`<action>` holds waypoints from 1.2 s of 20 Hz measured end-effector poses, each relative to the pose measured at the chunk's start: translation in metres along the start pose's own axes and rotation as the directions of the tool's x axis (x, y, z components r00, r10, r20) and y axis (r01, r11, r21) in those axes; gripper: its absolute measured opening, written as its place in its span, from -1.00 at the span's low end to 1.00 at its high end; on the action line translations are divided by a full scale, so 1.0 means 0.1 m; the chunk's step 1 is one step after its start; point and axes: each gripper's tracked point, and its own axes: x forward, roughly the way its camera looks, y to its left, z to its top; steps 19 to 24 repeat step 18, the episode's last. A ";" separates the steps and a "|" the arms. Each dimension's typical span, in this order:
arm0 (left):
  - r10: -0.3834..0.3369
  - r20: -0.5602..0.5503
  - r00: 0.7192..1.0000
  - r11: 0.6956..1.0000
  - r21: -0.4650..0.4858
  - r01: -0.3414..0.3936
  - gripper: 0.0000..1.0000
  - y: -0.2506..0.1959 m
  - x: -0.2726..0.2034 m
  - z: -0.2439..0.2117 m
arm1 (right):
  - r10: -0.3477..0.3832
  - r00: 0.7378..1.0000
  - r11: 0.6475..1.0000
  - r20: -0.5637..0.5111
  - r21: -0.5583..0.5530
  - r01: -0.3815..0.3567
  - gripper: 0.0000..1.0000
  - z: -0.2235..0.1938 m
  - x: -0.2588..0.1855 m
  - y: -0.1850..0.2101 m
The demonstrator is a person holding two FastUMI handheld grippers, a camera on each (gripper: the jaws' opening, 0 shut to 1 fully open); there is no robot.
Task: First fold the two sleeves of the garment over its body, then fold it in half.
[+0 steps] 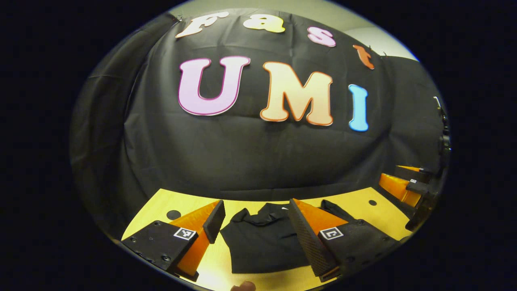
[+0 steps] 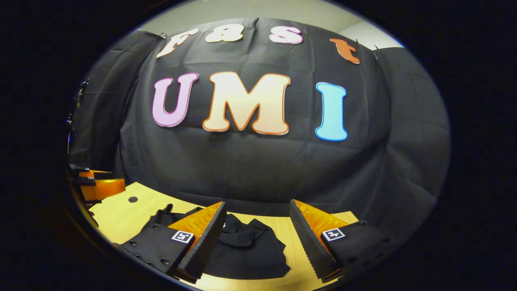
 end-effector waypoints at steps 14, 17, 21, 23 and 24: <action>0.180 0.321 0.930 0.983 -0.102 -0.155 0.84 -0.30 -2.15 0.76 | 0.071 0.972 0.997 0.225 -0.037 -0.064 0.98 0.33 -2.21 -0.13; 0.119 0.362 0.924 0.992 -0.090 -0.092 0.86 -0.45 -2.34 0.75 | 0.019 0.964 0.999 0.266 -0.030 -0.011 0.99 0.34 -2.60 -0.06; 0.103 0.388 0.916 0.994 -0.065 -0.084 0.84 -0.46 -2.43 0.77 | -0.001 0.960 1.000 0.279 -0.015 0.005 0.96 0.32 -2.73 -0.02; 0.103 0.388 0.916 0.994 -0.065 -0.084 0.84 -0.46 -2.43 0.77 | -0.001 0.960 1.000 0.279 -0.015 0.005 0.96 0.32 -2.73 -0.02; 0.103 0.388 0.916 0.994 -0.065 -0.084 0.84 -0.46 -2.43 0.77 | -0.001 0.960 1.000 0.279 -0.015 0.005 0.96 0.32 -2.73 -0.02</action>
